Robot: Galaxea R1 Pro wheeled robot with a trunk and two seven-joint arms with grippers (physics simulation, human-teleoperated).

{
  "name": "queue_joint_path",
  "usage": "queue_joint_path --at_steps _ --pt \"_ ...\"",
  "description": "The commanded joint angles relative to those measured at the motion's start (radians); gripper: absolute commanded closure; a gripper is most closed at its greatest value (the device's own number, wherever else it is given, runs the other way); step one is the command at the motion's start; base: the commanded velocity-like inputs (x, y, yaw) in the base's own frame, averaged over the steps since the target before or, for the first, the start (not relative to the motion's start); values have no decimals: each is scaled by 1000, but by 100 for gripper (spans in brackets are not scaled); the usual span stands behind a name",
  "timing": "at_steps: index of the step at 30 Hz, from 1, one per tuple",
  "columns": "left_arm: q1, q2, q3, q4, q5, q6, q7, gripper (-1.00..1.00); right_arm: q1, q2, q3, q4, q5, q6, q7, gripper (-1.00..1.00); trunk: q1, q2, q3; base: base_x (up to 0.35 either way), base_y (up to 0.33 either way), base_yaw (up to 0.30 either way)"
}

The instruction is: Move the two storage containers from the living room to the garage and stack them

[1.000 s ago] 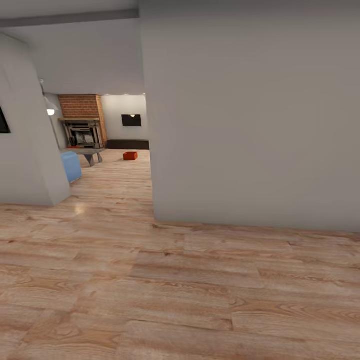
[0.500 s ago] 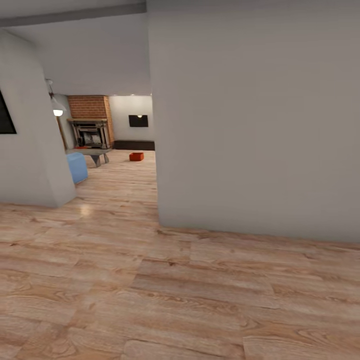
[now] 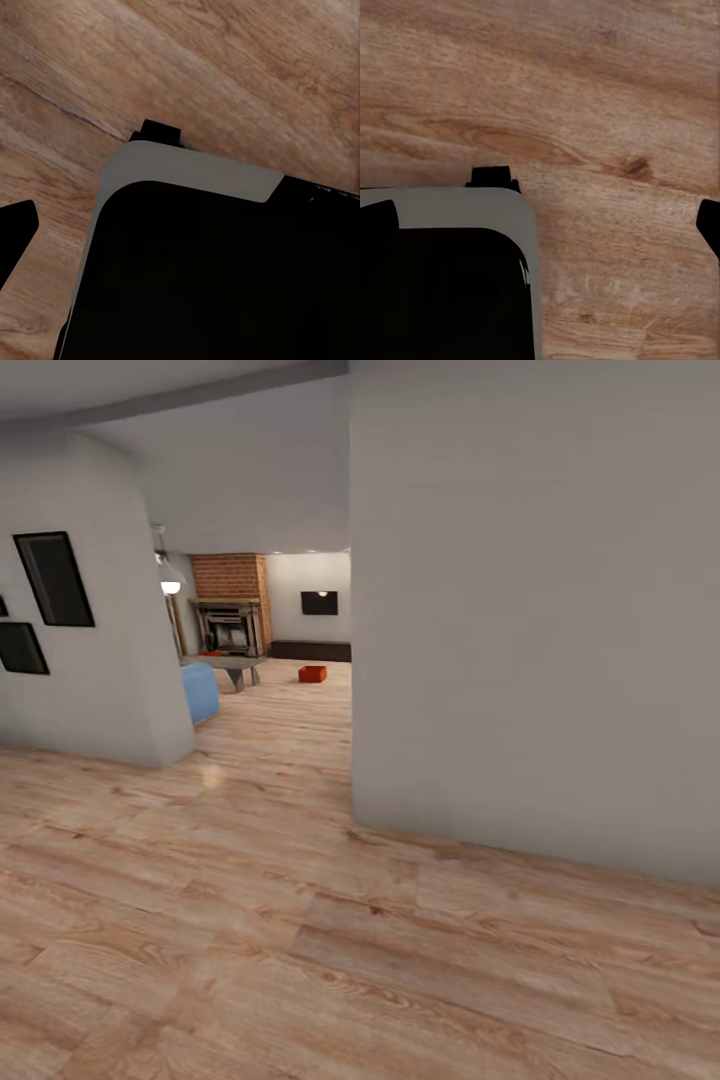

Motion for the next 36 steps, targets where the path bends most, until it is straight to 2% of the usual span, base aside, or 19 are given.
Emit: queue_joint_path --at_steps 1,27,36 --pt "0 0 0 -2 6 6 3 -100 -1 0 9 3 -10 -6 0 -100 1 -1 -1 325 0 257" --pt "0 1 0 2 8 6 3 -100 -1 0 7 3 -9 -6 0 -100 1 -1 -1 325 0 257" --pt "0 1 0 1 8 6 3 -100 -1 -1 8 3 -5 -6 7 -100 1 -1 -1 325 0 45"
